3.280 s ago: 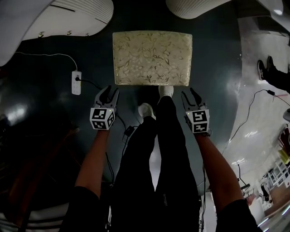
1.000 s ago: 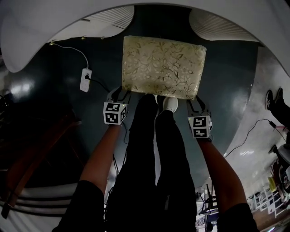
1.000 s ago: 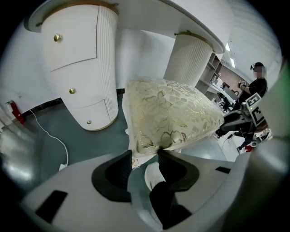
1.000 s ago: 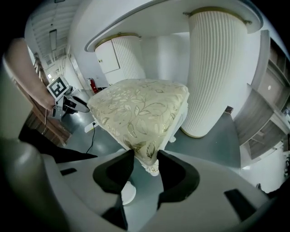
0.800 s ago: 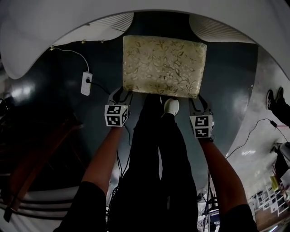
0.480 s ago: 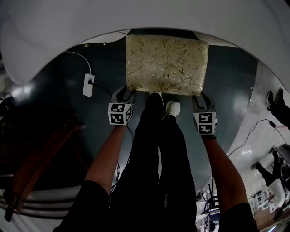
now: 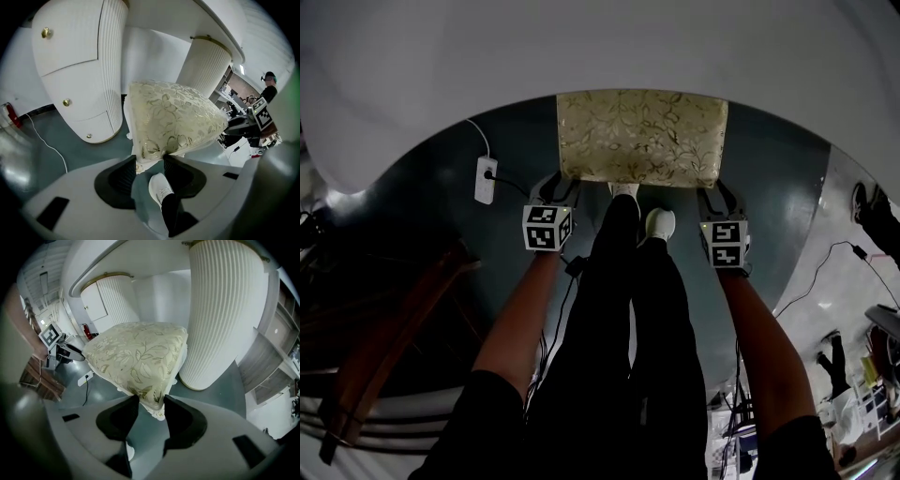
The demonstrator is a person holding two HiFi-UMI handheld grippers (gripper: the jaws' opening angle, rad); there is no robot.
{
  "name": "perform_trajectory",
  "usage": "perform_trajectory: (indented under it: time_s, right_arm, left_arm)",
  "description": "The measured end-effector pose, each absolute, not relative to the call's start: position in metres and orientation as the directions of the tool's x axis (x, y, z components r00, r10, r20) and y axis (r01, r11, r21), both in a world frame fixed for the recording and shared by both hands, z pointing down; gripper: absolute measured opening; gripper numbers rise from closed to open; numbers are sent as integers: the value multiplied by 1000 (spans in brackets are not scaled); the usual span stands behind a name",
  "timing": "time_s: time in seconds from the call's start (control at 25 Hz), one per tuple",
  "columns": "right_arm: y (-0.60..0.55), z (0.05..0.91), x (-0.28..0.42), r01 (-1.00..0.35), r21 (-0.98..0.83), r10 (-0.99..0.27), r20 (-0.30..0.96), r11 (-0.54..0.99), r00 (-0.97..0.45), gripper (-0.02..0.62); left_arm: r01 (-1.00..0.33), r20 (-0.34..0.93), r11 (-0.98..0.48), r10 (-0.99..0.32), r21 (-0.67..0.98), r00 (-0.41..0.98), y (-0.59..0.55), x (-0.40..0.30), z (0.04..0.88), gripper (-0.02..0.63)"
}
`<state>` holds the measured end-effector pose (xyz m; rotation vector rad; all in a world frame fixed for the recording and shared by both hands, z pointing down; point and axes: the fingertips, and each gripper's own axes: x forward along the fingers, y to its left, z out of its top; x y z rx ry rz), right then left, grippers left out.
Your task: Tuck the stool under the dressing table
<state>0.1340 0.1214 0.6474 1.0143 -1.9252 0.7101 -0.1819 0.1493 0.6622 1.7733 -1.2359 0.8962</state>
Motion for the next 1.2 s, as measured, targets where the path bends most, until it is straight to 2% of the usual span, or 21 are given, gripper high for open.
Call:
perform_trajectory:
  time_s: [0.44,0.92,1.2]
  right_arm:
    - [123,644,133,-869,-83,-407,859,487,-310,178]
    - [108,640,134,-904,-41,-474,841,426,-262,173]
    - [74,642,125,-894,-40,-501,816,447,-287,173]
  left_arm:
    - [-935,869,-296,-391,195,305,144,-182,659,192]
    - [-931,844,-283,-419,229,335,133,-182,657,193]
    - [-942,835,-256,-452,216,314,98,-191,659,193]
